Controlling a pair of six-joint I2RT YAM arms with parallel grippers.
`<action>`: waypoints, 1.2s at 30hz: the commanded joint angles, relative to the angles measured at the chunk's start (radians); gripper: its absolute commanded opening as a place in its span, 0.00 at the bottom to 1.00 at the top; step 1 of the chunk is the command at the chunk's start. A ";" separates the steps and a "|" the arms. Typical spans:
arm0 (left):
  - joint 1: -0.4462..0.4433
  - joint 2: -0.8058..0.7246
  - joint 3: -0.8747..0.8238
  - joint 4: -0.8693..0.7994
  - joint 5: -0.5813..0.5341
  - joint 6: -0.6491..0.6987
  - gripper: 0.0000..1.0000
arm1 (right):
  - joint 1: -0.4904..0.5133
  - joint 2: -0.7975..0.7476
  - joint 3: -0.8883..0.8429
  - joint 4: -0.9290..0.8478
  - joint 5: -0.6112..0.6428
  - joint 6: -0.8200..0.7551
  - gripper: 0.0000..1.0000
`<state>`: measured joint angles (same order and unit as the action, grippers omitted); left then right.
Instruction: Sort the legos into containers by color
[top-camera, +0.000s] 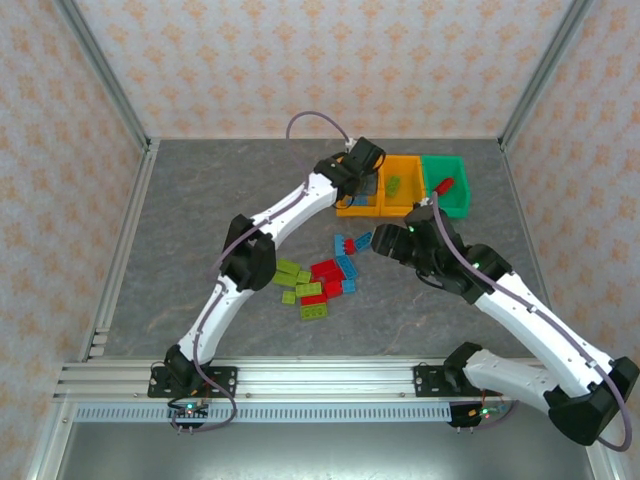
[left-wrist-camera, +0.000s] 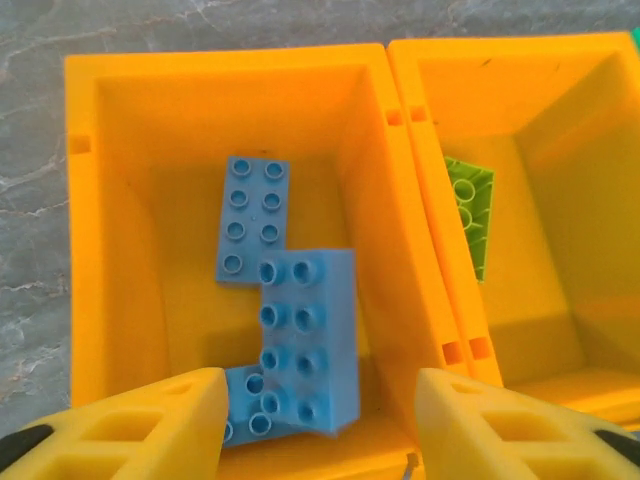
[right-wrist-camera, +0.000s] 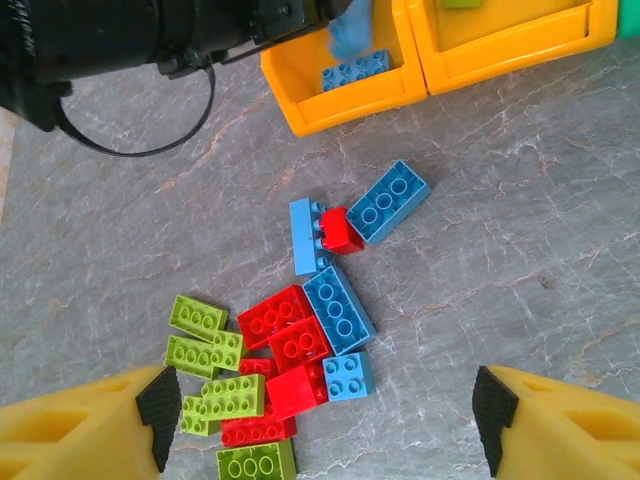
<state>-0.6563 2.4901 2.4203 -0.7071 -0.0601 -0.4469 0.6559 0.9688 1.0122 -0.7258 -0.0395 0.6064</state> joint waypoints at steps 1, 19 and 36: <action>0.003 -0.048 0.064 -0.052 -0.002 0.025 0.60 | 0.004 -0.032 -0.025 -0.044 0.050 0.031 0.80; -0.134 -1.223 -1.025 0.122 0.117 0.339 0.50 | 0.001 0.433 0.083 0.046 0.081 0.129 0.86; -0.134 -1.591 -1.429 0.027 0.062 0.739 1.00 | -0.124 0.897 0.241 0.230 0.017 0.244 0.82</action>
<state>-0.7959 0.8932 1.0080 -0.7246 0.0376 0.2325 0.5438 1.8305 1.2304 -0.5251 -0.0010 0.8173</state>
